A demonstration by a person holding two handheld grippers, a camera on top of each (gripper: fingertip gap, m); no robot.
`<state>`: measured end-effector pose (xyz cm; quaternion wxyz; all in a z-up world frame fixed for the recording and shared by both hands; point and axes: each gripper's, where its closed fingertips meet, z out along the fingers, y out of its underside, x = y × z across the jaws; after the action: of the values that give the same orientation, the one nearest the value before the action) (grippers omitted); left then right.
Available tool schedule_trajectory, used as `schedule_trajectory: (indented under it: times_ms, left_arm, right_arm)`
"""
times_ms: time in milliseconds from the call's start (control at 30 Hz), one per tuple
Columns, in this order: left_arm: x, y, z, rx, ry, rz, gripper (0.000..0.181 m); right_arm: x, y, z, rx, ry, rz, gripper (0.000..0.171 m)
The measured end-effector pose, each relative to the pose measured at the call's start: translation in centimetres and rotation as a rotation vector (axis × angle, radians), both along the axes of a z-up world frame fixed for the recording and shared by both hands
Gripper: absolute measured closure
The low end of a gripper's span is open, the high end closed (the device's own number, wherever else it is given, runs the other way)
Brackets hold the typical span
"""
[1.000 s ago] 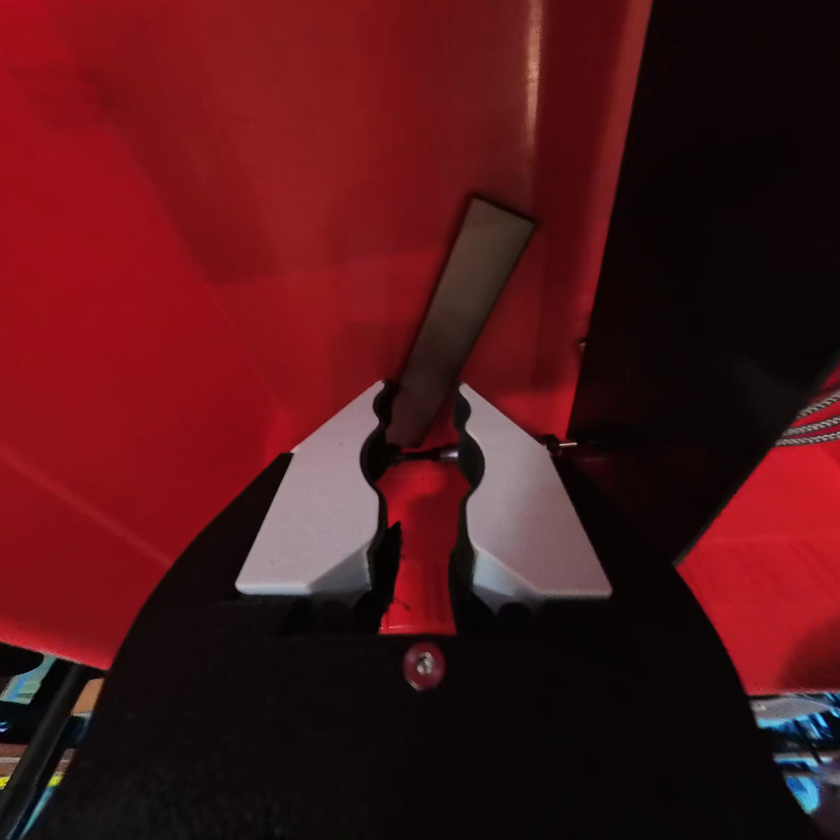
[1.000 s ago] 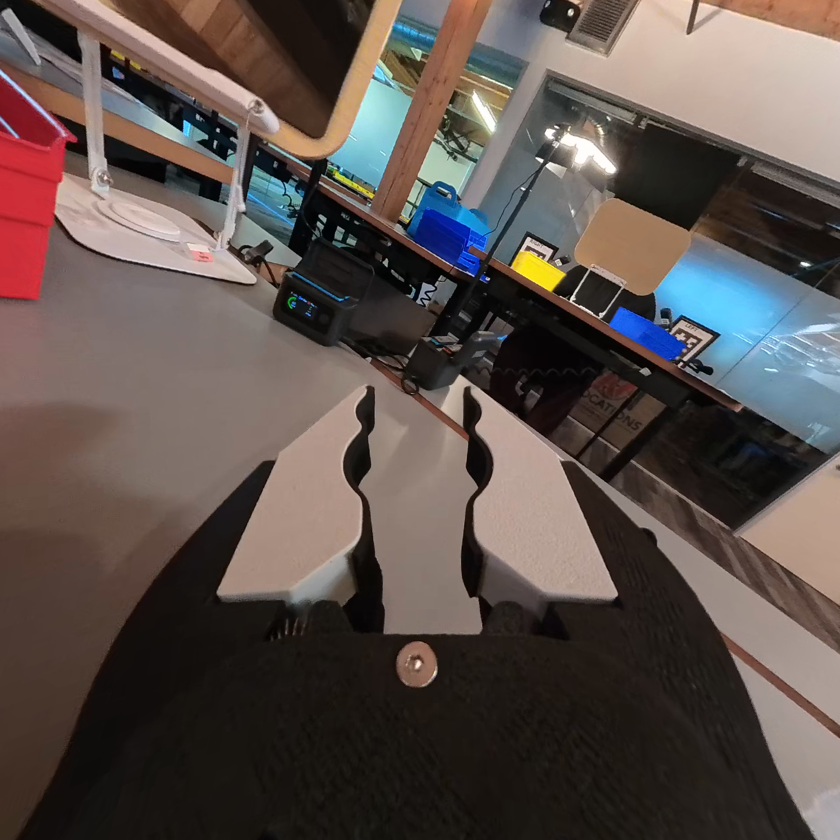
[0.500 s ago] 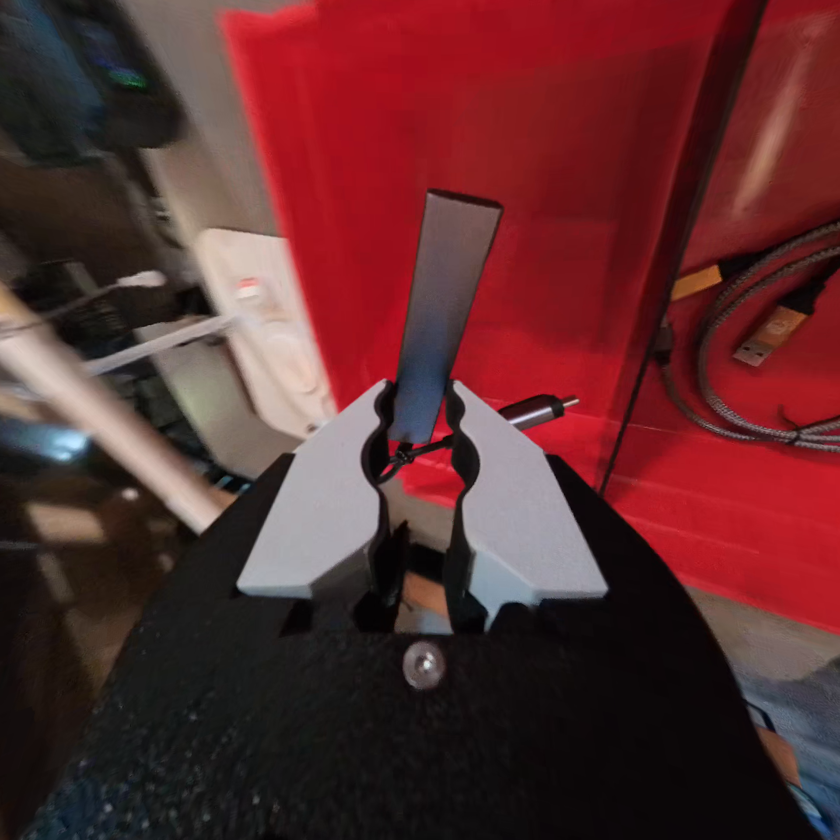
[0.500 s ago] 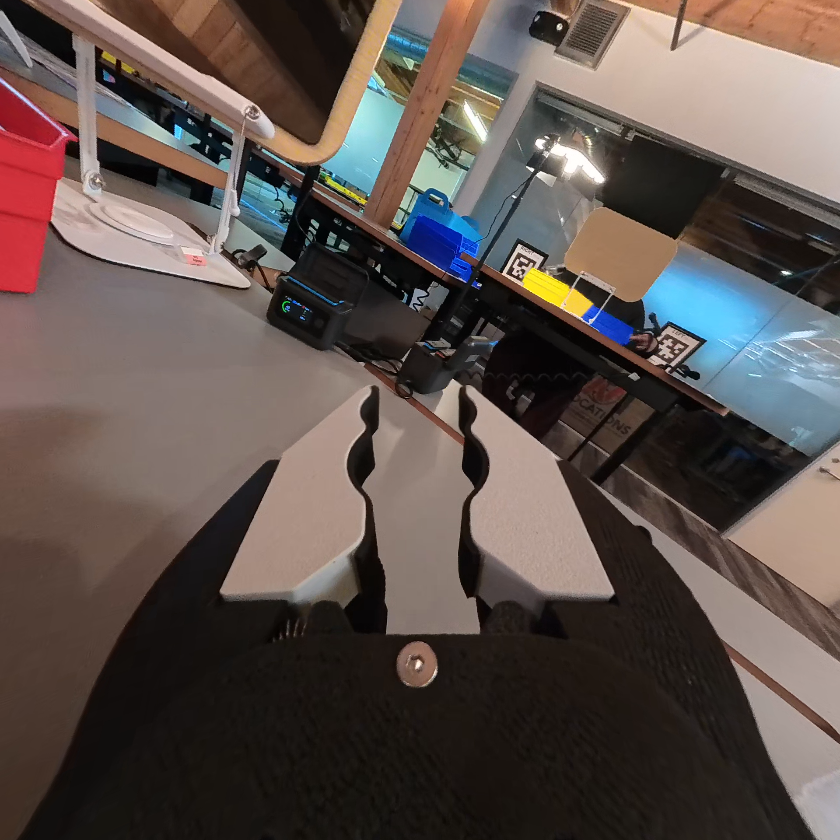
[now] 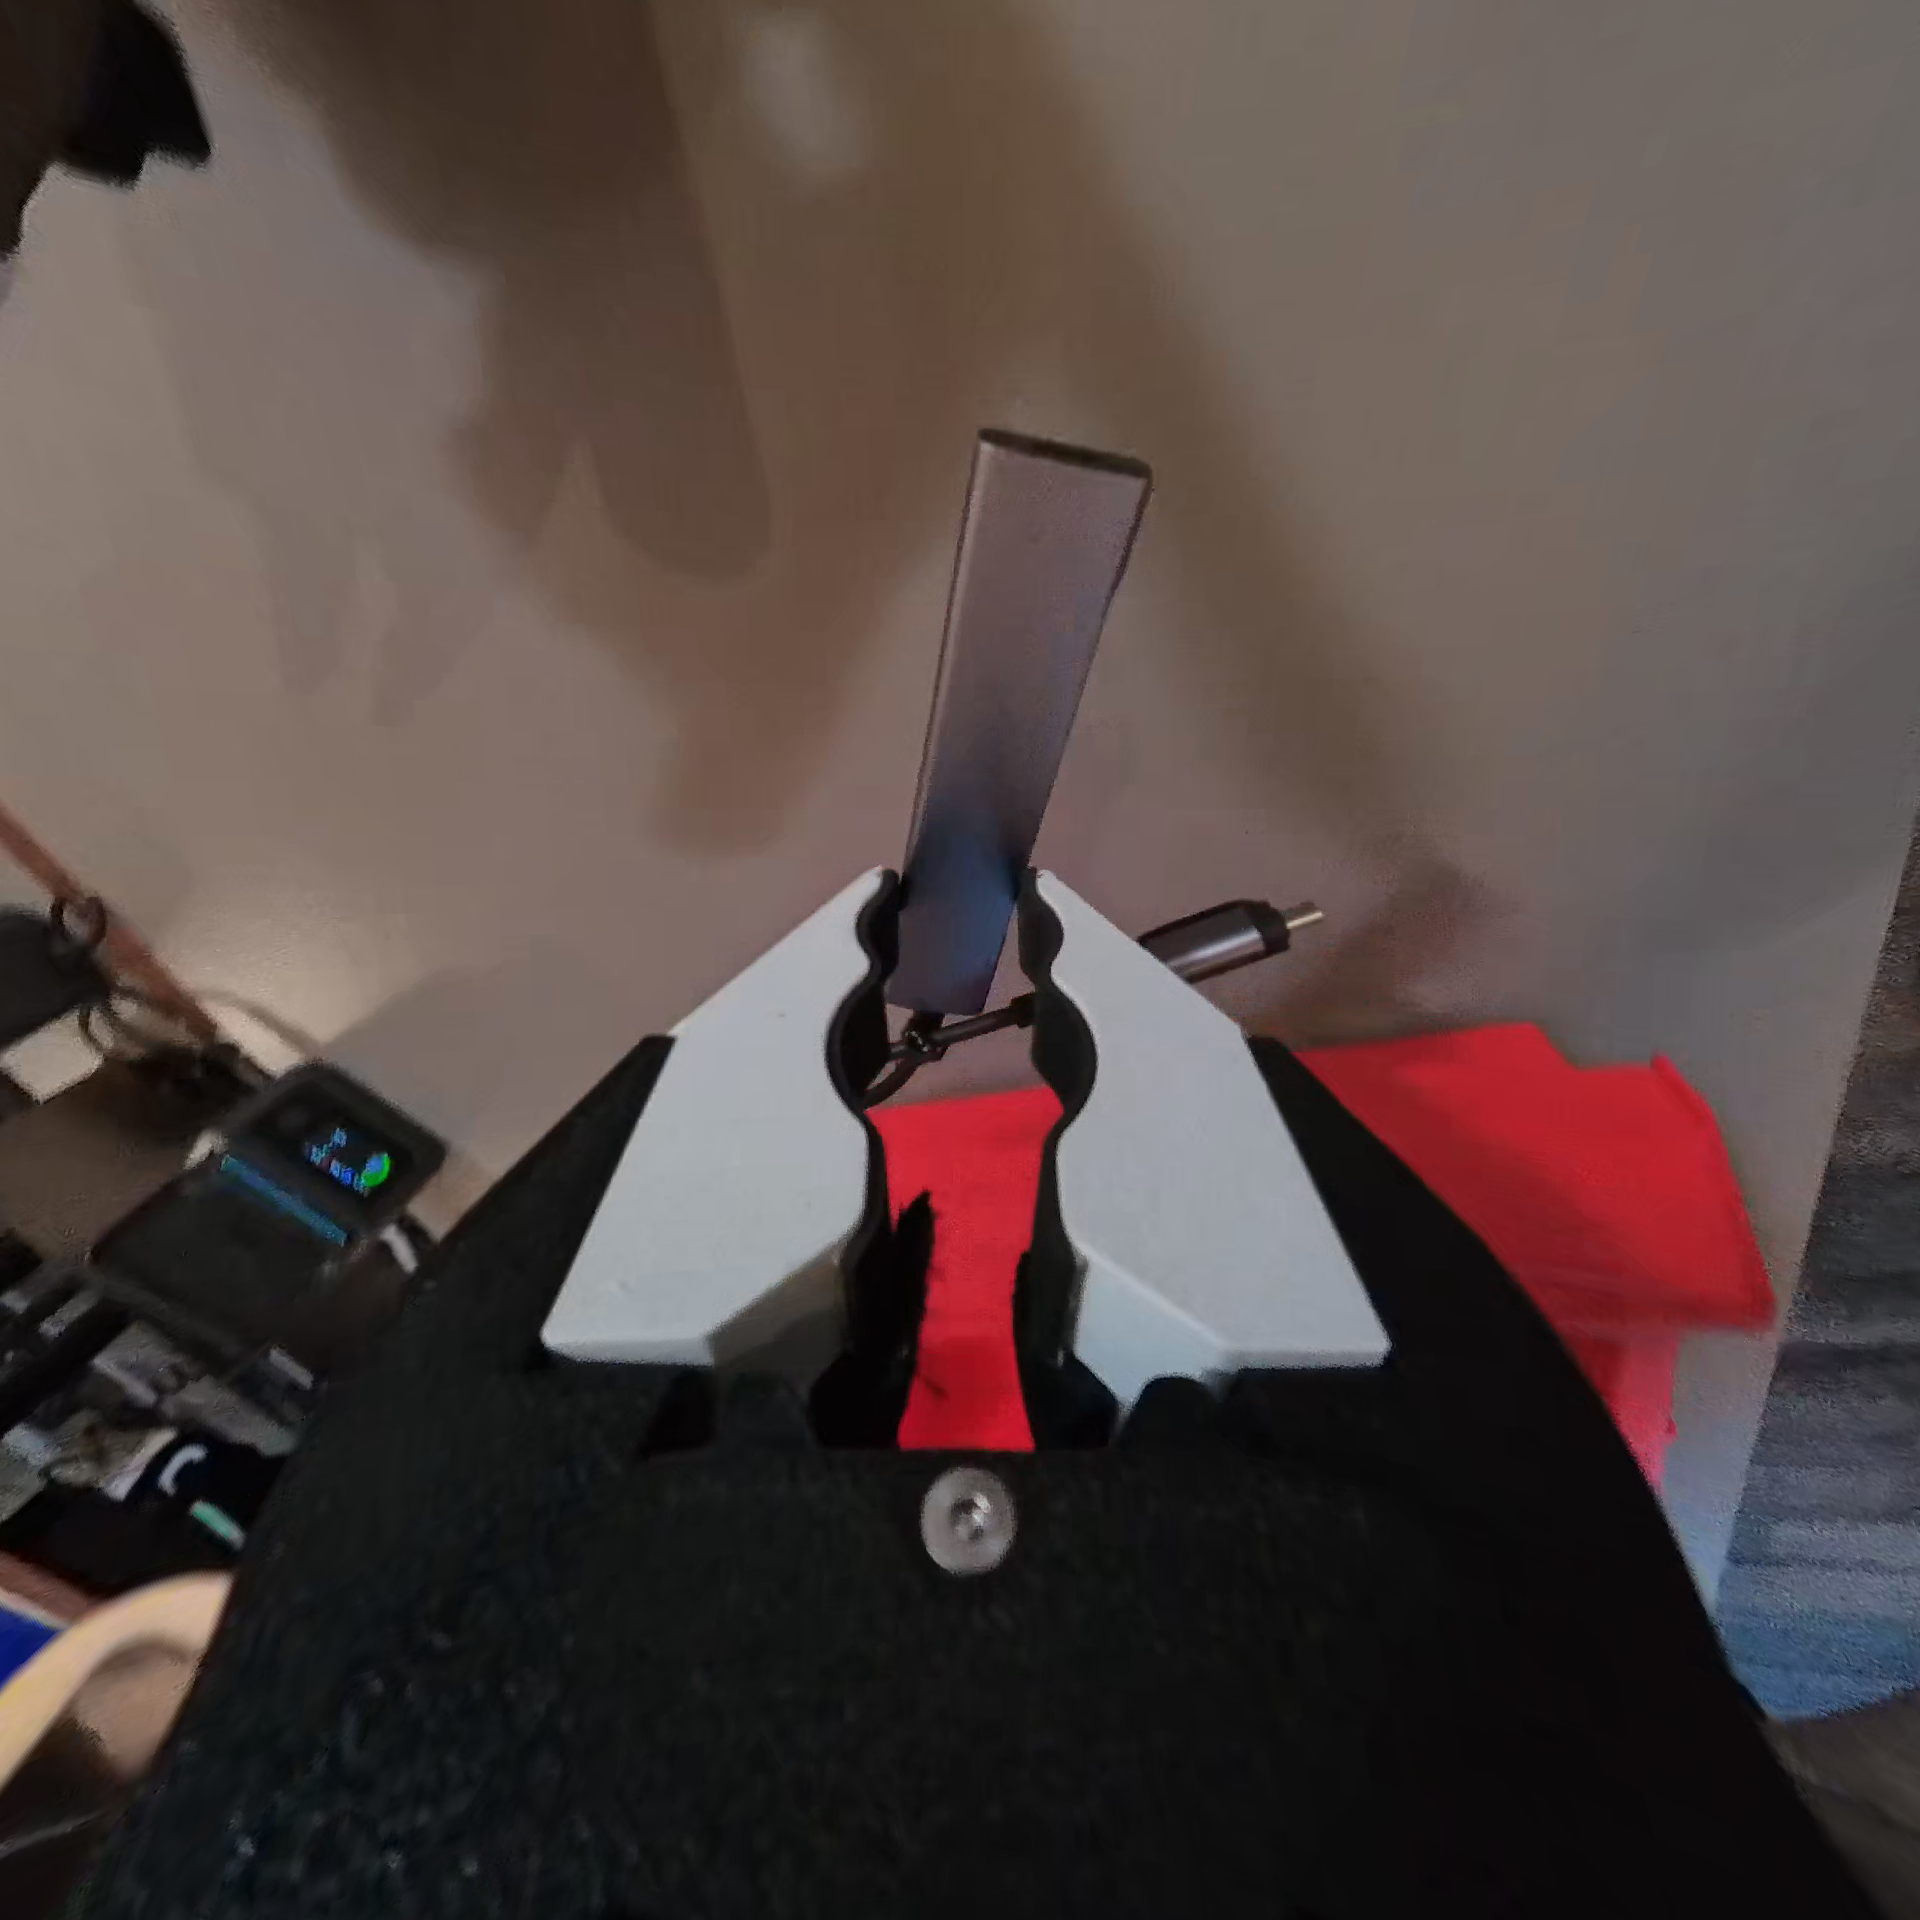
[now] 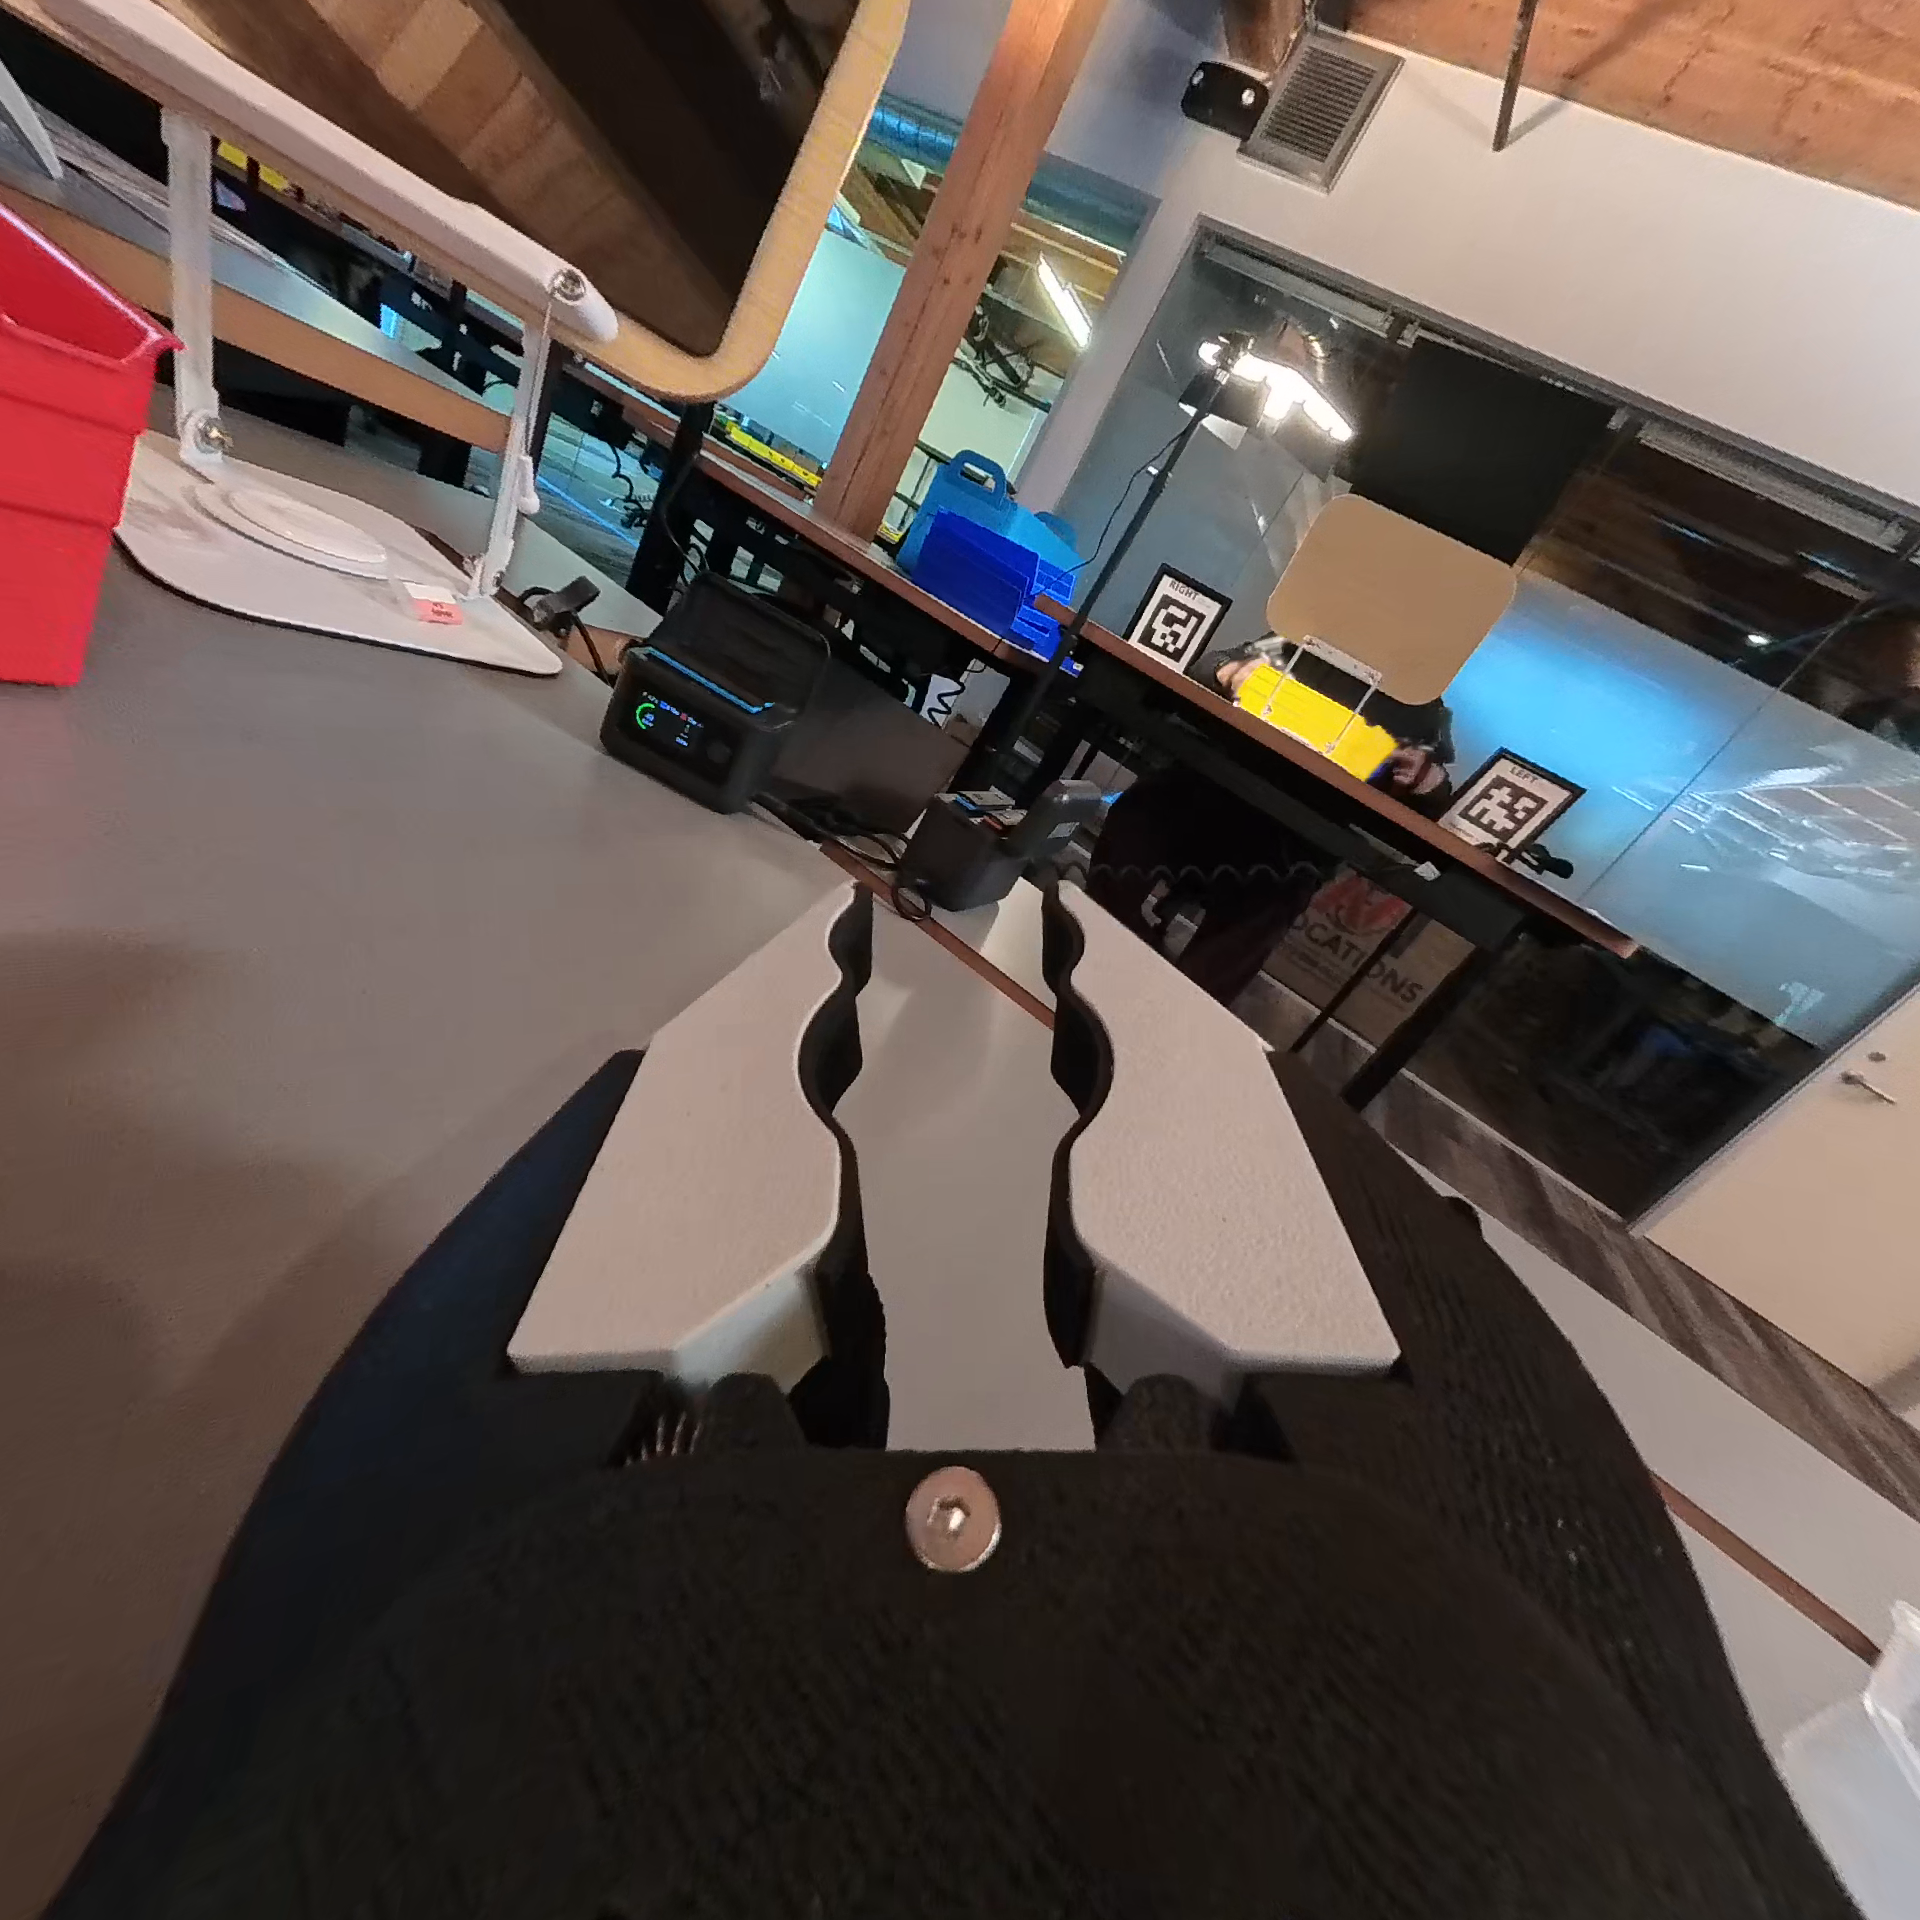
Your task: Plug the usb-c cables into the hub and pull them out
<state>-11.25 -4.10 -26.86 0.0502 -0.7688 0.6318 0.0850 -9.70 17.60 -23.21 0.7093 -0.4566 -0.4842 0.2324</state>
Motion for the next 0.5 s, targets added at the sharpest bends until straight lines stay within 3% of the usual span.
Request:
schedule_trajectory:
  times_ms: [167, 300, 467, 500]
  left_arm:
    - [1.5, 1.6, -4.0, -0.102, 0.005, 0.005, 0.16]
    - [2.0, 3.8, -5.4, -0.095, -0.017, 0.04, 0.16]
    - [2.0, 4.8, -6.5, -0.151, -0.037, 0.223, 0.159]
    - [1.8, 5.2, -6.5, -0.129, -0.037, 0.247, 0.149]
  right_arm:
    - [-0.2, -0.2, 0.1, 0.011, -0.001, 0.004, 0.14]
    - [-0.1, -0.3, 0.2, 0.013, 0.006, 0.005, 0.14]
    - [0.5, 0.0, 0.7, -0.047, 0.056, 0.019, 0.139]
    - [0.8, 0.1, 1.0, -0.053, 0.077, 0.015, 0.139]
